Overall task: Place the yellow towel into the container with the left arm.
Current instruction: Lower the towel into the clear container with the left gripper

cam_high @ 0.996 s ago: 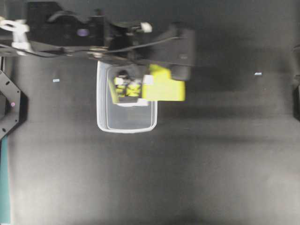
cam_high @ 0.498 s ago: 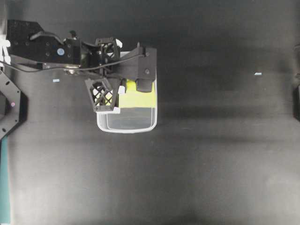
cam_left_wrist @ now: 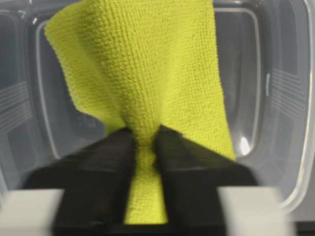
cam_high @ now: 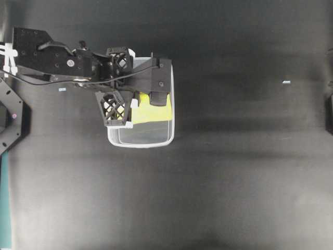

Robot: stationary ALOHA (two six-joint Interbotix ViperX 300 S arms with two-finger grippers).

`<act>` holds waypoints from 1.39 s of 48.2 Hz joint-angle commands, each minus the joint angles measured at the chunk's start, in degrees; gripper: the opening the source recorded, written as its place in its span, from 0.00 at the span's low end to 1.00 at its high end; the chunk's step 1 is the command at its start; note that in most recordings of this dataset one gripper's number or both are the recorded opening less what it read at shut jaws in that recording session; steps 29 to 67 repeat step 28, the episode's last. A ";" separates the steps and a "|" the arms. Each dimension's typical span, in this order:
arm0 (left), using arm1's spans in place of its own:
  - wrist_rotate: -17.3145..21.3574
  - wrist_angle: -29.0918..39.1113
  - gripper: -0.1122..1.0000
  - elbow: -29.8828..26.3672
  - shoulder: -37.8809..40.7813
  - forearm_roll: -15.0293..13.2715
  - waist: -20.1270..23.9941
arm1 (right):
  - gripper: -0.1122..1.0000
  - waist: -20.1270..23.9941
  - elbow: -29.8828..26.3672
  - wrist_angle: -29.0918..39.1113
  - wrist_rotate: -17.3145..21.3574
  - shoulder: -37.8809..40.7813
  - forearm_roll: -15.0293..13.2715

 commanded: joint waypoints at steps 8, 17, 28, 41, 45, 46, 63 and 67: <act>1.14 -3.52 0.78 1.23 -0.62 0.18 0.62 | 0.78 -0.18 -0.26 -0.53 0.00 0.62 0.18; 0.18 -8.17 0.89 1.14 -4.04 0.18 0.62 | 0.78 -0.18 0.00 -0.53 0.00 0.35 0.18; -2.90 -8.96 0.90 1.76 -14.15 0.18 0.26 | 0.78 -0.18 0.26 -0.53 0.00 0.35 0.18; -2.90 -8.96 0.90 1.76 -14.15 0.18 0.26 | 0.78 -0.18 0.26 -0.53 0.00 0.35 0.18; -2.90 -8.96 0.90 1.76 -14.15 0.18 0.26 | 0.78 -0.18 0.26 -0.53 0.00 0.35 0.18; -2.90 -8.96 0.90 1.76 -14.15 0.18 0.26 | 0.78 -0.18 0.26 -0.53 0.00 0.35 0.18; -2.90 -8.96 0.90 1.76 -14.15 0.18 0.26 | 0.78 -0.18 0.26 -0.53 0.00 0.35 0.18; -2.90 -8.96 0.90 1.76 -14.15 0.18 0.26 | 0.78 -0.18 0.26 -0.53 0.00 0.35 0.18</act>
